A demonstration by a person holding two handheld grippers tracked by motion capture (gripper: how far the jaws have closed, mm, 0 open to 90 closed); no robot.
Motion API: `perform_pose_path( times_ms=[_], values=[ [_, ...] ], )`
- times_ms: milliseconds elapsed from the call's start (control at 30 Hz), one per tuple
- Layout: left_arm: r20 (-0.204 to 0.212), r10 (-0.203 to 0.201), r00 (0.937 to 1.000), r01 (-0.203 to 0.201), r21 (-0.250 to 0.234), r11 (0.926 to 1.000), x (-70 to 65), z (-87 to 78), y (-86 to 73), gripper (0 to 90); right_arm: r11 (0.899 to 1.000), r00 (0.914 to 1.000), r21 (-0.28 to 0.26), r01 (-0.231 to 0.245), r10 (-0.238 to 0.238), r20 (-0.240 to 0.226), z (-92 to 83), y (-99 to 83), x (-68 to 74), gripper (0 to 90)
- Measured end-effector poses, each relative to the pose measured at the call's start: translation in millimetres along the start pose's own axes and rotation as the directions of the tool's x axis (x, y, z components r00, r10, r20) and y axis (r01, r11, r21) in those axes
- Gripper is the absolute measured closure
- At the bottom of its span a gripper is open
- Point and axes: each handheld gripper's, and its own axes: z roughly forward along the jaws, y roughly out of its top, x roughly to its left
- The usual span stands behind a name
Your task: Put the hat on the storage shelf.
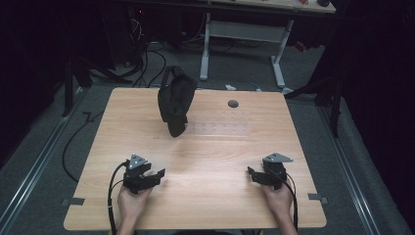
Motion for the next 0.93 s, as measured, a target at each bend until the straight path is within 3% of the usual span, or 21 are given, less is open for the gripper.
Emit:
perform_pose_path(
  times_ms=[233,433,633,933],
  values=[
    [-0.039,0.062,0.9973,-0.062,0.011,0.998,2.9,7.6,-8.4,36.2,1.0,1.0,0.0,0.0,0.0,0.0,0.0,0.0,0.0,28.0],
    [-0.041,0.079,0.9961,-0.079,-0.008,0.9968,3.7,9.6,-11.3,36.0,1.0,1.0,0.0,-0.001,0.001,0.0,0.0,0.0,0.1,28.0],
    [-0.057,0.16,0.9854,-0.161,-0.006,0.987,0.1,11.8,-18.6,32.0,1.0,1.0,0.0,-0.001,0.001,0.001,0.0,0.0,0.1,28.0],
    [-0.054,0.158,0.9859,-0.158,-0.002,0.9874,-0.2,11.3,-19.0,29.6,1.0,1.0,0.0,-0.002,0.002,0.001,0.1,0.0,0.2,28.0]
  ],
)
